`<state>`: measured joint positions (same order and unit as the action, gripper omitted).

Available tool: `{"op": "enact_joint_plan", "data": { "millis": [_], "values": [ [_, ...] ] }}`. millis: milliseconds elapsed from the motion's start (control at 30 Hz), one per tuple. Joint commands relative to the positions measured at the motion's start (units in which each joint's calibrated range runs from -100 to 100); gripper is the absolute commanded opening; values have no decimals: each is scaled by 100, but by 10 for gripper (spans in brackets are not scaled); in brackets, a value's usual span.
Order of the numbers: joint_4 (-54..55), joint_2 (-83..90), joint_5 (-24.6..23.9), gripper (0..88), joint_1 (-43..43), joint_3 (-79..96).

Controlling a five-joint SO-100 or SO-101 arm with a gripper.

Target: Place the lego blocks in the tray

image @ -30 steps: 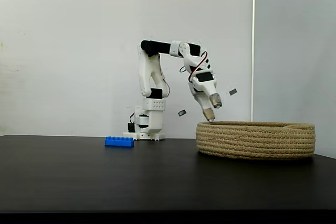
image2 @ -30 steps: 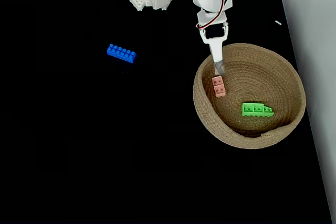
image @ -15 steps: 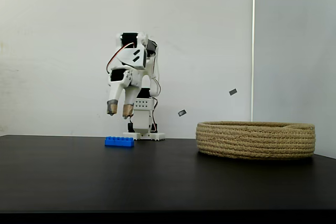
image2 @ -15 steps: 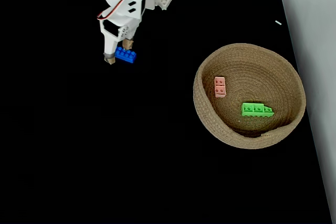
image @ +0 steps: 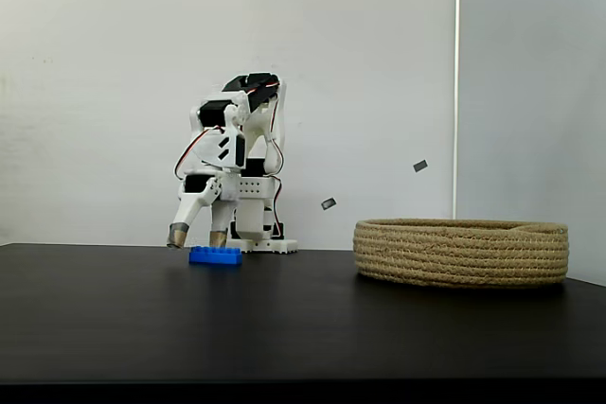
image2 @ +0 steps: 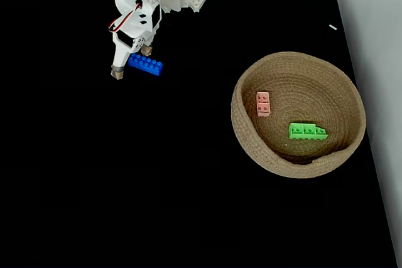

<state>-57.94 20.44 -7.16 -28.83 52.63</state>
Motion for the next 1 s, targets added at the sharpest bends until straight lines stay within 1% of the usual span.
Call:
{"op": "enact_joint_plan", "data": {
  "millis": [0,67,100,133,167,200,333,367,433,533,567,600,733,833,900,967],
  "values": [
    [359,234,83,349,-19,277],
    [467,295,122,333,-60,369],
    [533,320,147,296,-110,396],
    [658,338,181,220,-126,423],
    [800,346,215,95,-126,451],
    [875,355,249,1,-126,469],
    [900,355,400,0,-27,496],
    [883,363,322,0,22,387],
    [200,381,151,0,146,-169],
    [-1491,389,5,0,377,-1382],
    [-1849,398,-15,0,459,-1729],
    [-1982,458,-98,0,541,-2012],
    [-2099,690,-562,0,1094,-2896],
    [-2024,742,-855,0,1885,-3106],
    [-1657,725,-1026,0,2504,-3024],
    [-899,733,-1172,0,2957,-2905]
  ]
}}
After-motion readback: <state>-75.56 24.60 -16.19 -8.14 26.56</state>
